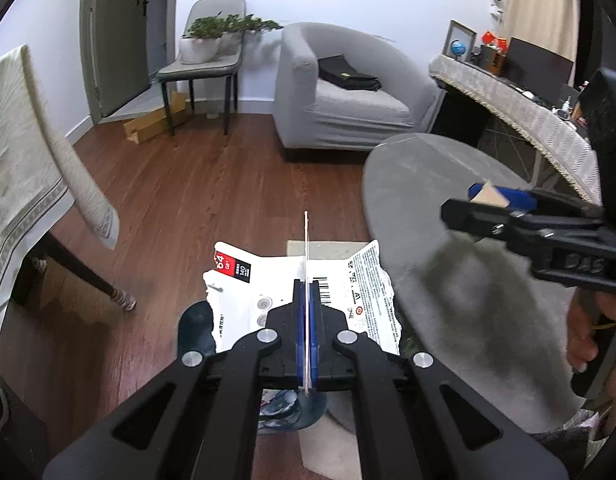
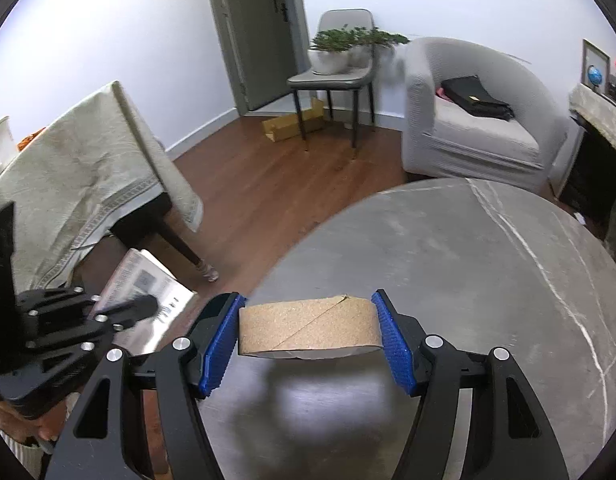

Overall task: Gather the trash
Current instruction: 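Carry the paper sheet and tape ring over the teal bin and open both grippers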

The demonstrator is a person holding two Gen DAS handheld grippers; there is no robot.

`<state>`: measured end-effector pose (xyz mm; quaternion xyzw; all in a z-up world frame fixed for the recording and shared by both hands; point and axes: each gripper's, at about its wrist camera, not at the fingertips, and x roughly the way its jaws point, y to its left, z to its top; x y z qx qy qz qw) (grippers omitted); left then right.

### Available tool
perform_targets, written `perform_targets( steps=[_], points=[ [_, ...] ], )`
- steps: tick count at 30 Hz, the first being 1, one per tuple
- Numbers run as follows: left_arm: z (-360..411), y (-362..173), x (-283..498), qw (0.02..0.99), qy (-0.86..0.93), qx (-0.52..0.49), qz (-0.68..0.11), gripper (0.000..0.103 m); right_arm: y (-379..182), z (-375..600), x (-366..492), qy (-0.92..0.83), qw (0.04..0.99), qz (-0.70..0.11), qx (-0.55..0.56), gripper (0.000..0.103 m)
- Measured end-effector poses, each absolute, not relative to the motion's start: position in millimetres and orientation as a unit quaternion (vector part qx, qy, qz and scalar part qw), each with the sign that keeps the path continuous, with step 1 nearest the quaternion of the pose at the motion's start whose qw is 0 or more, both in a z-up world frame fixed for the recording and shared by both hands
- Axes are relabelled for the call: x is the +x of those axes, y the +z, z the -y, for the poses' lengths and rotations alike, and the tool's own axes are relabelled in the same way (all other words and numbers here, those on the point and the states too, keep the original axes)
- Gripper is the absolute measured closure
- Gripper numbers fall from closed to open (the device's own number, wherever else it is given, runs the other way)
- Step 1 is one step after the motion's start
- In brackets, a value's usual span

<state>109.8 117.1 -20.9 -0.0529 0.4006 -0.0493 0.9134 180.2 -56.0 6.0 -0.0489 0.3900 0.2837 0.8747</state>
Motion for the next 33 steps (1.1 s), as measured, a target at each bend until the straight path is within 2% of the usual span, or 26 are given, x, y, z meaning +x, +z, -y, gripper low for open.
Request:
perform_targets(
  steps=[25, 28, 30, 33],
  points=[
    [-189, -133, 113, 0.858, -0.009, -0.070, -0.508, 0.098, 2, -36, 175, 0.348, 0.851, -0.390, -0.056, 0.037],
    [-197, -139, 112, 0.854, -0.008, -0.074, -0.515, 0.091, 1, -44, 175, 0.351, 0.849, -0.390, -0.058, 0.037],
    [-202, -137, 109, 0.856, 0.001, -0.070, -0.512, 0.066, -1, -50, 174, 0.353, 0.848, -0.391, -0.059, 0.037],
    [-214, -126, 103, 0.863, 0.007, -0.073, -0.499, 0.061, -4, -61, 174, 0.356, 0.846, -0.393, -0.063, 0.037]
  ],
)
